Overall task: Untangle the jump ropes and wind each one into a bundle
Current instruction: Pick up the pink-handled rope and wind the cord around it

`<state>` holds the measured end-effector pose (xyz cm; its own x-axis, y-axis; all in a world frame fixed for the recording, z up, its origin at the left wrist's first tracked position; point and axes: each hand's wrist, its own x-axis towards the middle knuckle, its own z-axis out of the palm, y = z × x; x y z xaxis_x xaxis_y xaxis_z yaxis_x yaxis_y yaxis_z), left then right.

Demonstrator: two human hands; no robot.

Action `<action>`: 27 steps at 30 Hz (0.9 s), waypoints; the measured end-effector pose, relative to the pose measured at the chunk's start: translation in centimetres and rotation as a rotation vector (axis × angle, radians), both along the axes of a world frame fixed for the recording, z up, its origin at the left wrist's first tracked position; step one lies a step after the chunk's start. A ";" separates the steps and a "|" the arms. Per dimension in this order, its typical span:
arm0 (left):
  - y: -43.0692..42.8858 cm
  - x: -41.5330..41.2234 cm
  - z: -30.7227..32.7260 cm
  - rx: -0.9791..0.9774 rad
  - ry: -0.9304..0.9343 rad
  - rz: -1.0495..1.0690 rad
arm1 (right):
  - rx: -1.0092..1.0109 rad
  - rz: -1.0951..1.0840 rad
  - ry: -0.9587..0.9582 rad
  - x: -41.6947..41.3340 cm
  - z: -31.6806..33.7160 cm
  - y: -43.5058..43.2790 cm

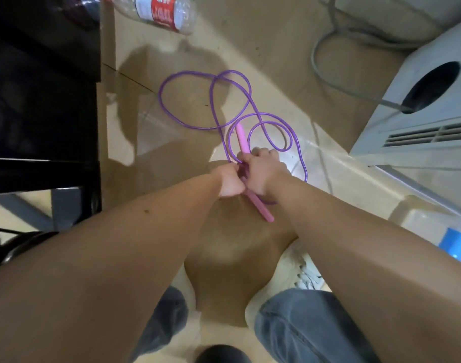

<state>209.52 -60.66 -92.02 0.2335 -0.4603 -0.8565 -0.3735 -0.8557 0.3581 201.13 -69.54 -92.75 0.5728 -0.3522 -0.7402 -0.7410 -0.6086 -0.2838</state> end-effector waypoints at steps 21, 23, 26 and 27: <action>1.3 3.6 13.1 -0.349 -0.242 0.408 | -0.269 -0.258 -0.542 -0.4 15.5 -2.3; 1.4 3.5 15.8 -0.318 -0.231 0.433 | -0.306 -0.287 -0.620 -0.8 18.2 -2.0; 1.7 3.0 20.3 -0.358 -0.025 0.609 | -0.369 -0.298 -0.721 -1.6 22.6 -1.2; 1.7 2.8 21.8 -0.410 0.070 0.706 | -0.349 -0.298 -0.738 -2.0 24.2 -0.8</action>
<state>212.31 -58.99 -70.27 0.5377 -0.5049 -0.6753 0.2395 -0.6764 0.6965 199.15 -70.38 -68.53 0.7113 -0.7018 -0.0379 -0.5839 -0.5600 -0.5878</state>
